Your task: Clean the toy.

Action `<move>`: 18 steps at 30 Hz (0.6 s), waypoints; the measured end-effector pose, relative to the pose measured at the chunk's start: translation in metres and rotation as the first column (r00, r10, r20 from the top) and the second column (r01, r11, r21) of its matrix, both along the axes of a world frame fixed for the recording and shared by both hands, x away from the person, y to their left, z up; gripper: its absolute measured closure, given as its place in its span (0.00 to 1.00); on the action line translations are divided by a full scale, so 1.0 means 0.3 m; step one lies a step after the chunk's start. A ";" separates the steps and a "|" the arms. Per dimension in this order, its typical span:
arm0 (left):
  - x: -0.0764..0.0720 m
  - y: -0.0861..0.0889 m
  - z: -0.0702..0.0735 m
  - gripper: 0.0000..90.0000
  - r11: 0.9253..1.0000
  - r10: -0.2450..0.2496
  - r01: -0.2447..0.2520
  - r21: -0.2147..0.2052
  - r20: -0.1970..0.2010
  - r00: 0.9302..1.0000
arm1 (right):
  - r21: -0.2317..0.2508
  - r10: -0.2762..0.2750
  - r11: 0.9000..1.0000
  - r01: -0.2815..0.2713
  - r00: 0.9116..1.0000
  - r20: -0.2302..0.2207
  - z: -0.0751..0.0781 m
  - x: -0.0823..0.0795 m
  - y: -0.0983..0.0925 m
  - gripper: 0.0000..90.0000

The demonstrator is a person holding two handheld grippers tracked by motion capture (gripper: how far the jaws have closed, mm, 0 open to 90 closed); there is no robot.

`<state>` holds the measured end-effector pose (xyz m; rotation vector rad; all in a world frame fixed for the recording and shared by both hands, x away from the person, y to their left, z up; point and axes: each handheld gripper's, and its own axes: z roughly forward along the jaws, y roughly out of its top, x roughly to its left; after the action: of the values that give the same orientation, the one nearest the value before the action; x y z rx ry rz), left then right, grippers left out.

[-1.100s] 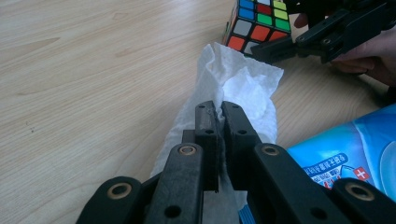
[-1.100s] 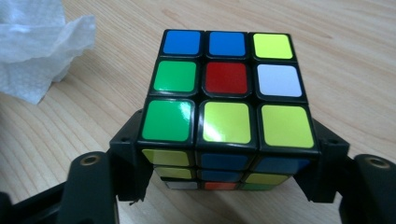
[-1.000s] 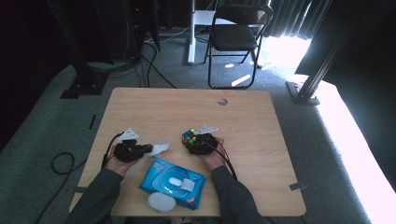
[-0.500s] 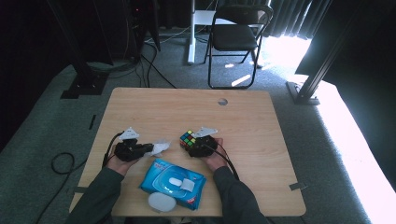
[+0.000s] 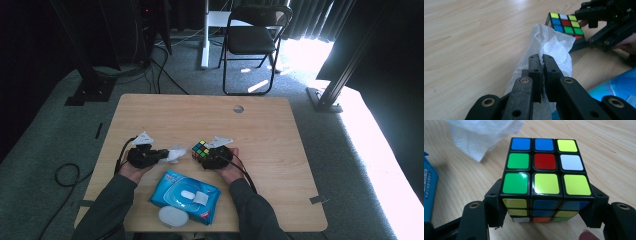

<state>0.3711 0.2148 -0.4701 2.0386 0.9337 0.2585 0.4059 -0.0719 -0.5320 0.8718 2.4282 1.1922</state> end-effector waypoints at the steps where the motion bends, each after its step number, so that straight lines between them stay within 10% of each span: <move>1: 0.000 0.000 0.000 0.96 1.000 0.000 0.000 0.000 0.000 1.000 | 0.000 0.000 1.000 0.000 1.000 0.000 0.000 0.000 0.000 0.38; 18: 0.070 -0.075 -0.005 0.96 1.000 -0.031 0.031 0.003 0.020 0.999 | -0.002 0.020 1.000 -0.020 1.000 0.012 0.009 -0.006 0.020 0.38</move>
<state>0.3921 0.1924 -0.4715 2.0476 0.8891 0.2630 0.4040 -0.0661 -0.5294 0.8392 2.4343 1.1979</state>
